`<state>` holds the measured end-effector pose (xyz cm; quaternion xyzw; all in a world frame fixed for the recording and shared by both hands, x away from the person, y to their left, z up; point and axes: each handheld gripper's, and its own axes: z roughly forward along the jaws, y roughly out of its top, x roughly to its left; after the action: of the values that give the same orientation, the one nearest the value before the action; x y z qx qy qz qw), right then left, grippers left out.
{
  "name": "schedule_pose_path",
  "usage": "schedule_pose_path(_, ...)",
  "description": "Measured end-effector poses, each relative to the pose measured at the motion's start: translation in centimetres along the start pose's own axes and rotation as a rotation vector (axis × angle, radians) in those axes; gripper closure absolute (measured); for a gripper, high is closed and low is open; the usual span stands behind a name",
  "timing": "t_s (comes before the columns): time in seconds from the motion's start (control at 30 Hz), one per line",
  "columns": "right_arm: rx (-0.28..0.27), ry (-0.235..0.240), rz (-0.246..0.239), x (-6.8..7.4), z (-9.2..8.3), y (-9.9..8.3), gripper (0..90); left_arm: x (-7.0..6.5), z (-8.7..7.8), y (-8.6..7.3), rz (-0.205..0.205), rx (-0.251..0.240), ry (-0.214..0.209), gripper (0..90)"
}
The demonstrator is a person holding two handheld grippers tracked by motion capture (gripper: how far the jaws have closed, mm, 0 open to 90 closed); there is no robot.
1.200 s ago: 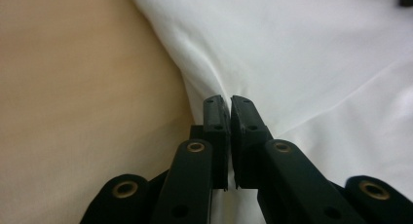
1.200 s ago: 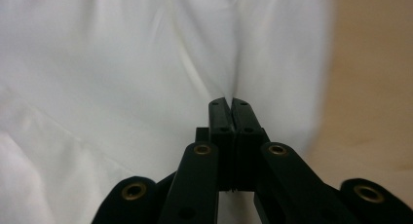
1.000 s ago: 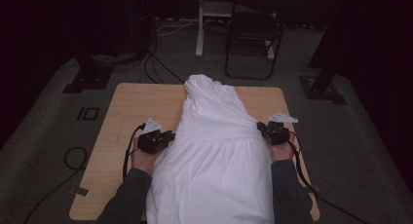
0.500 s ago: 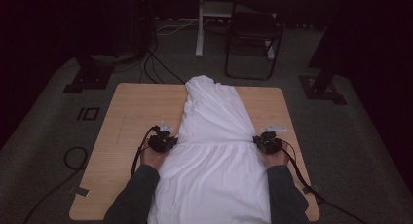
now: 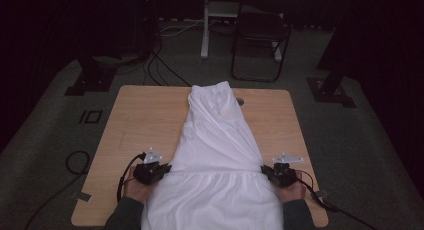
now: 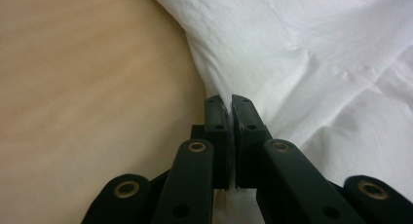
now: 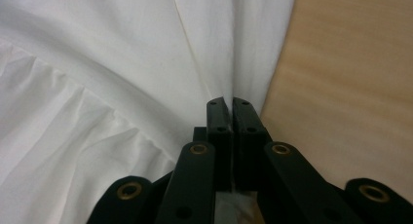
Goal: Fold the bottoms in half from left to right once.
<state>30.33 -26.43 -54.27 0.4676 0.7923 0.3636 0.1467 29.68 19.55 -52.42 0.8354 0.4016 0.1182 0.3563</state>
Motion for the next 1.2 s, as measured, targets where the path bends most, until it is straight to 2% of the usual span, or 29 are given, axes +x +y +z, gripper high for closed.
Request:
schedule_pose_path(0.1,0.004,0.013,-0.005,0.9,-1.2,-1.4,87.0,-1.0,-0.3,-1.2,-0.003,0.020,-0.027,87.1)
schedule_pose_path(0.2,0.012,0.023,-0.002,1.2,-1.9,-1.9,87.0,-1.2,-0.4,-1.4,0.004,0.022,-0.031,86.3)
schedule_pose_path(0.27,0.033,0.021,0.003,1.4,-2.3,-1.8,70.6,-0.8,-1.0,-0.8,-0.024,-0.056,-0.022,68.8)
schedule_pose_path(0.33,-0.008,0.013,-0.018,1.3,-2.6,-1.1,59.2,-0.1,-1.4,0.0,-0.051,-0.097,-0.012,63.5)
schedule_pose_path(0.4,-0.051,0.003,-0.020,1.0,-2.8,0.2,56.5,0.6,-1.6,1.3,-0.062,-0.131,0.011,58.4)
schedule_pose_path(0.47,-0.099,0.024,-0.033,0.8,-2.6,2.2,55.8,1.1,-1.6,2.9,-0.053,-0.152,0.034,57.2)
schedule_pose_path(0.53,-0.126,0.034,-0.045,0.5,-1.8,4.4,56.2,1.7,-1.2,4.6,-0.045,-0.164,0.039,55.3)
schedule_pose_path(0.63,-0.141,0.063,-0.064,0.1,0.7,7.7,57.1,2.3,-0.3,7.2,-0.039,-0.172,0.048,53.0)
schedule_pose_path(0.7,-0.119,0.087,-0.044,-0.2,2.9,9.5,56.8,2.7,0.7,8.5,-0.035,-0.169,0.050,51.5)
schedule_pose_path(0.77,-0.095,0.080,-0.047,-0.2,5.0,10.9,56.7,3.0,1.9,9.3,-0.046,-0.153,0.043,51.1)
schedule_pose_path(0.93,-0.042,0.104,-0.049,0.1,9.2,12.5,52.5,2.9,3.9,10.0,-0.053,-0.131,0.037,50.8)
schedule_pose_path(0.97,-0.042,0.104,-0.049,0.1,9.2,12.5,52.5,2.9,3.9,10.0,-0.053,-0.131,0.037,50.2)
schedule_pose_path(1.0,-0.019,0.099,-0.052,0.2,9.9,12.5,52.5,2.9,3.9,10.0,-0.053,-0.131,0.037,50.2)
schedule_pose_path(1.03,0.028,0.112,-0.051,0.2,10.8,12.4,72.9,2.6,4.6,9.9,-0.041,-0.110,0.033,49.7)
schedule_pose_path(1.07,0.033,0.125,-0.078,0.4,10.9,12.4,85.0,2.5,4.8,9.9,-0.038,-0.108,0.032,49.5)
schedule_pose_path(1.1,0.023,0.096,-0.107,0.7,10.4,12.5,88.3,2.5,4.9,9.8,-0.038,-0.104,0.029,49.5)
schedule_pose_path(1.13,-0.012,0.054,-0.131,1.0,9.6,12.9,88.7,2.4,5.0,9.8,-0.039,-0.100,0.029,49.4)
schedule_pose_path(1.2,-0.130,-0.013,-0.139,0.9,7.0,14.0,88.8,2.5,5.2,9.8,-0.037,-0.091,0.035,49.5)
